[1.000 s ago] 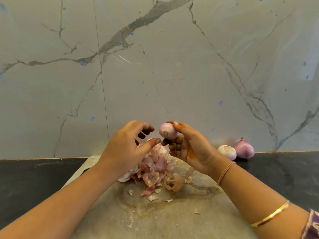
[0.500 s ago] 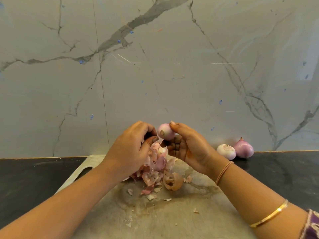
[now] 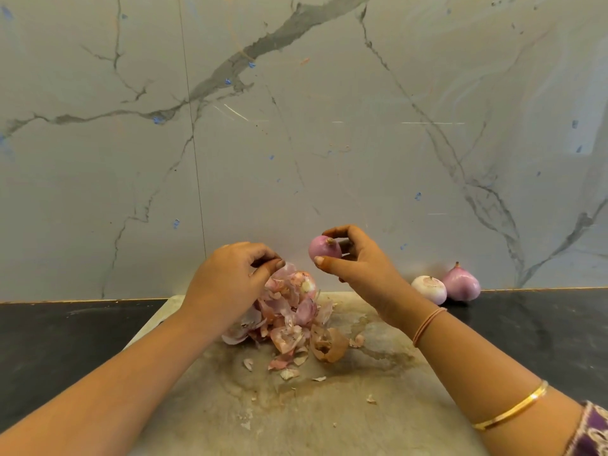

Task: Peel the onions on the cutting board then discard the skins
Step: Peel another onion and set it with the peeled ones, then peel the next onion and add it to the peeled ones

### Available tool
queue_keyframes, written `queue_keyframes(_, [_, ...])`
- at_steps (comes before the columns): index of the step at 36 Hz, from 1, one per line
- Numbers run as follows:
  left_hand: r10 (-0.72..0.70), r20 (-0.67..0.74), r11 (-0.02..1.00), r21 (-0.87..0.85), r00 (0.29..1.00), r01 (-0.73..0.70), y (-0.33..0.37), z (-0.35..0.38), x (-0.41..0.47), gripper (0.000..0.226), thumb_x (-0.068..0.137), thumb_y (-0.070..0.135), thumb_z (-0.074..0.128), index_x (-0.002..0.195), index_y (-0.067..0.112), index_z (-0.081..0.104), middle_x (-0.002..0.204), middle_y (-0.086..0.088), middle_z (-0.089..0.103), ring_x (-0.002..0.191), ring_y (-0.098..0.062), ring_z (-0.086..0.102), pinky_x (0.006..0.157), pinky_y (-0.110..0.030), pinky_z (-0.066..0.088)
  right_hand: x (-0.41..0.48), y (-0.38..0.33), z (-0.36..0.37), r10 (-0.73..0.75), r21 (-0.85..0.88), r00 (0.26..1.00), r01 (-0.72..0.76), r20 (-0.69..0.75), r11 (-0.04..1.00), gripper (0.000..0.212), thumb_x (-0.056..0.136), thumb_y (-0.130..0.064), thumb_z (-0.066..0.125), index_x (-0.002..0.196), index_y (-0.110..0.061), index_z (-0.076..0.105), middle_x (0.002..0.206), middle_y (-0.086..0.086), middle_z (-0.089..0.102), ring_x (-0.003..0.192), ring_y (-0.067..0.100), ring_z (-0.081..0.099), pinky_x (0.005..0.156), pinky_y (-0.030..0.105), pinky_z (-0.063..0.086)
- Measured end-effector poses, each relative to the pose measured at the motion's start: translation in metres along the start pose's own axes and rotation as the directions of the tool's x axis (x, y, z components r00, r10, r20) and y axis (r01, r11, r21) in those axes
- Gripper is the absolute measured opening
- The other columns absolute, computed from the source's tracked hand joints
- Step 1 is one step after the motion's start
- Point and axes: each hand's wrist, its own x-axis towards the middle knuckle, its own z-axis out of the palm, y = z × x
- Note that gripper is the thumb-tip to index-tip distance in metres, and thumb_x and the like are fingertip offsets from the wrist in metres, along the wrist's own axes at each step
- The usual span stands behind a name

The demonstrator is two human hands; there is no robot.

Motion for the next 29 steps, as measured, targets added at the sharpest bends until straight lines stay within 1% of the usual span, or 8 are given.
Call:
queue_keyframes(5, [-0.058, 0.026, 0.996, 0.067, 0.998, 0.056, -0.006, -0.002, 0.002, 0.024, 0.087, 0.045, 0.061, 0.087, 0.024, 0.073, 0.085, 0.010, 0.069, 0.085, -0.012, 0.057, 0.071, -0.032, 0.049, -0.001, -0.008, -0.015, -0.043, -0.207, 0.995, 0.023, -0.095, 0.978, 0.031, 0.089, -0.031, 0.067, 0.114, -0.024, 0.050, 0.099, -0.005, 0.059, 0.086, 0.011, 0.058, 0.075, 0.021, 0.050])
queue_keyframes(9, [-0.097, 0.055, 0.993, 0.073, 0.994, 0.093, -0.008, -0.003, 0.002, 0.012, 0.090, 0.032, 0.062, 0.093, 0.026, 0.072, 0.092, 0.009, 0.070, 0.085, -0.012, 0.060, 0.070, -0.028, 0.047, -0.007, -0.004, -0.043, 0.069, -0.159, 0.968, -0.110, -0.240, 0.981, 0.021, 0.087, -0.025, 0.069, 0.103, -0.023, 0.055, 0.098, 0.000, 0.061, 0.093, 0.024, 0.061, 0.090, 0.044, 0.052])
queue_keyframes(11, [-0.108, 0.066, 0.992, 0.069, 0.992, 0.104, -0.007, -0.003, 0.001, 0.012, 0.090, 0.029, 0.062, 0.094, 0.025, 0.072, 0.093, 0.008, 0.070, 0.086, -0.013, 0.061, 0.072, -0.029, 0.049, -0.014, -0.001, -0.058, 0.119, -0.217, 0.946, -0.190, -0.303, 0.957, 0.020, 0.088, -0.023, 0.068, 0.103, -0.021, 0.055, 0.106, 0.003, 0.061, 0.097, 0.028, 0.062, 0.093, 0.047, 0.050])
queue_keyframes(13, [-0.117, 0.074, 0.992, 0.055, 0.990, 0.113, -0.006, -0.003, 0.000, 0.012, 0.090, 0.029, 0.062, 0.094, 0.025, 0.072, 0.091, 0.008, 0.069, 0.086, -0.014, 0.062, 0.072, -0.031, 0.051, -0.022, 0.004, -0.074, 0.196, -0.292, 0.909, -0.312, -0.367, 0.904, 0.018, 0.090, -0.023, 0.066, 0.103, -0.019, 0.054, 0.110, 0.007, 0.061, 0.097, 0.031, 0.062, 0.090, 0.046, 0.051])
queue_keyframes(17, [-0.103, 0.077, 0.994, 0.027, 0.992, 0.101, -0.003, -0.002, -0.001, 0.011, 0.089, 0.029, 0.063, 0.093, 0.024, 0.072, 0.085, 0.009, 0.067, 0.082, -0.014, 0.062, 0.072, -0.031, 0.051, -0.040, 0.008, -0.105, 0.360, -0.307, 0.822, -0.515, -0.441, 0.801, 0.009, 0.090, -0.019, 0.064, 0.089, -0.011, 0.059, 0.097, 0.018, 0.064, 0.093, 0.038, 0.064, 0.086, 0.052, 0.055])
queue_keyframes(20, [-0.100, 0.089, 0.995, 0.021, 0.991, 0.098, -0.001, -0.002, -0.001, 0.012, 0.090, 0.029, 0.063, 0.094, 0.023, 0.073, 0.085, 0.009, 0.066, 0.081, -0.013, 0.061, 0.071, -0.028, 0.049, -0.048, 0.006, -0.117, 0.459, -0.413, 0.772, -0.628, -0.440, 0.660, 0.019, 0.093, -0.016, 0.059, 0.104, 0.000, 0.060, 0.105, 0.023, 0.063, 0.100, 0.038, 0.060, 0.091, 0.045, 0.053])
queue_keyframes(25, [-0.115, 0.093, 0.993, 0.005, 0.989, 0.115, -0.001, -0.004, -0.002, 0.011, 0.090, 0.028, 0.063, 0.094, 0.024, 0.072, 0.085, 0.009, 0.067, 0.080, -0.013, 0.062, 0.071, -0.029, 0.049, -0.051, 0.014, -0.121, 0.552, -0.452, 0.721, -0.693, -0.418, 0.562, 0.030, 0.087, -0.008, 0.064, 0.113, 0.006, 0.059, 0.110, 0.027, 0.061, 0.091, 0.033, 0.057, 0.084, 0.039, 0.050])
queue_keyframes(29, [-0.117, 0.087, 0.993, 0.007, 0.989, 0.117, 0.001, -0.005, -0.002, 0.012, 0.090, 0.027, 0.062, 0.095, 0.023, 0.072, 0.083, 0.010, 0.065, 0.081, -0.012, 0.061, 0.071, -0.029, 0.049, -0.045, 0.013, -0.113, 0.537, -0.504, 0.740, -0.670, -0.404, 0.545, 0.032, 0.093, -0.010, 0.059, 0.120, 0.007, 0.052, 0.115, 0.026, 0.058, 0.107, 0.039, 0.057, 0.098, 0.044, 0.048])
